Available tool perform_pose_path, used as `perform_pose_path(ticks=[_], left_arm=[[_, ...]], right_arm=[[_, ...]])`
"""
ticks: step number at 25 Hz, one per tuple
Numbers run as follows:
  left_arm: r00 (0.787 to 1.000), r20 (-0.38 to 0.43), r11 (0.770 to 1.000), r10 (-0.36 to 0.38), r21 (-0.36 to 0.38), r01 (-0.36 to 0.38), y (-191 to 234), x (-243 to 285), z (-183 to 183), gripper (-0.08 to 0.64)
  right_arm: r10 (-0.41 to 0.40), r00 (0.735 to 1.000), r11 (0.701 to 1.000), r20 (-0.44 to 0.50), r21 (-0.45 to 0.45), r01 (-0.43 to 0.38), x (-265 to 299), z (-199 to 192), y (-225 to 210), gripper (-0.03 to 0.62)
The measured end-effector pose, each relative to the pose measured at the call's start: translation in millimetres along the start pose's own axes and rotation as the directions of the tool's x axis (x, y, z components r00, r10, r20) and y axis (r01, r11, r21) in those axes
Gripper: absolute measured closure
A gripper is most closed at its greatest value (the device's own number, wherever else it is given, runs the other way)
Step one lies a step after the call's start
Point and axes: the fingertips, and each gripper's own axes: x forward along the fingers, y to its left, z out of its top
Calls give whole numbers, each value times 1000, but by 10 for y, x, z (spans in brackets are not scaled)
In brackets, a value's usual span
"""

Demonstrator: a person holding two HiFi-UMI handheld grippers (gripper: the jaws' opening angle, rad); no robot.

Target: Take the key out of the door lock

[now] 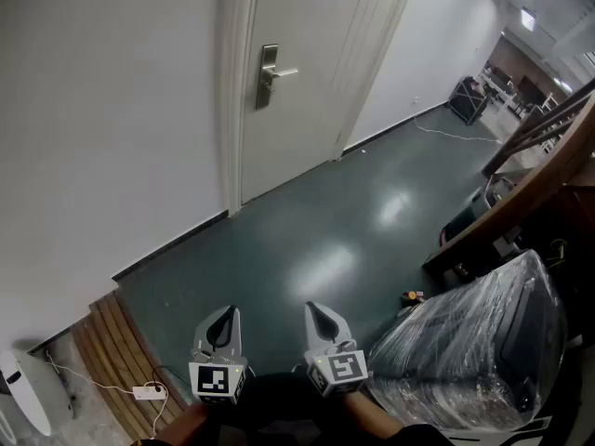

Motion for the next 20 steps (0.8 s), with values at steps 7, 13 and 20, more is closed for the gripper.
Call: perform_pose_path(ticks=[7,13,20], left_arm=[[1000,11,1000,-11,1,11,51,-3,37,545],[1000,7,1000,-17,10,17,49,-47,21,545],[1000,-11,999,-10,40,10,132,-109,-79,458]], right_arm=[[-20,1000,1000,-24,9,21,22,43,71,603],[-19,999,999,-35,50,21,-4,-15,103,601],[-12,1000,999,-19,49,13,18,-35,181,600]])
